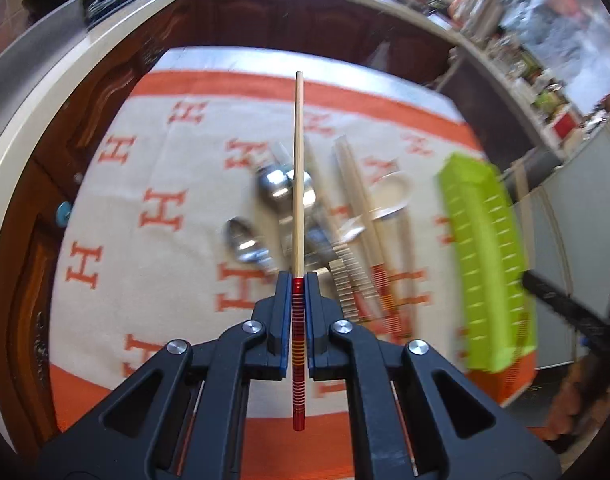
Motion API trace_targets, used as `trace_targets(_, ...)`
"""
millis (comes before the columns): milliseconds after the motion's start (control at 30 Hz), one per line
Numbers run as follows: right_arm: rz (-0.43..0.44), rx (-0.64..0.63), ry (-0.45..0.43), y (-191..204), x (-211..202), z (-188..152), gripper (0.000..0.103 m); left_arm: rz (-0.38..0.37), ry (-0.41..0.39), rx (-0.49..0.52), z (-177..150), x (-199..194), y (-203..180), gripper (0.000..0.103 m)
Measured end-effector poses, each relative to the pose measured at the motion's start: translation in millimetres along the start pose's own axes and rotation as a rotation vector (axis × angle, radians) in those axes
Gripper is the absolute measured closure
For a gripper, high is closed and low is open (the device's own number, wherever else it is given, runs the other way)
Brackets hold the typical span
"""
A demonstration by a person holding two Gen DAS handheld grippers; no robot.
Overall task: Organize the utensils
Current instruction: 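Carry both chopsticks over the green tray and open both tools to drop them, then move both open tools back over the utensil pile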
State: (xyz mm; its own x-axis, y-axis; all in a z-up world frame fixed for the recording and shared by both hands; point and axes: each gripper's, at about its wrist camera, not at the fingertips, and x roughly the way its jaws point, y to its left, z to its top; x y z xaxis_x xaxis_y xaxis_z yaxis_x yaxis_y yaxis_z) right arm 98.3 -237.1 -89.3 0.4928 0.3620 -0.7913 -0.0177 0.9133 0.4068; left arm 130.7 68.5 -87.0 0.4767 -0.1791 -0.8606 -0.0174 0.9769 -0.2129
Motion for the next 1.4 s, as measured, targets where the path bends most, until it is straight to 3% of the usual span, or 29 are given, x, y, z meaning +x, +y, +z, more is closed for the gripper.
trace_targets(300, -0.1, 0.041, -0.01, -46, -8, 18, 0.098, -0.192, 0.011, 0.142, 29, -7, -128, 0.099)
trace_targets(567, -0.141, 0.049, 0.031, -72, 7, 32, 0.098, -0.221, 0.117, 0.195, 23, 40, -218, 0.099)
trace_targets(833, -0.162, 0.014, 0.102, -80, 26, 39, 0.097, -0.228, 0.206, 0.175, -4, 73, -242, 0.099)
trace_targets(1000, -0.11, 0.048, 0.127, -84, 29, 37, 0.077, -0.19, 0.233, 0.172, -14, 83, -232, 0.099)
trace_targets(1067, -0.115, 0.047, 0.118, -82, 26, 35, 0.077, -0.182, 0.24, 0.186, -17, 81, -230, 0.093)
trace_targets(1200, -0.109, 0.063, 0.106, -81, 18, 30, 0.077, -0.16, 0.212, 0.184, -19, 65, -219, 0.067)
trace_targets(1400, -0.09, 0.082, 0.081, -77, 3, 18, 0.077, -0.111, 0.136, 0.198, -17, 38, -206, 0.063)
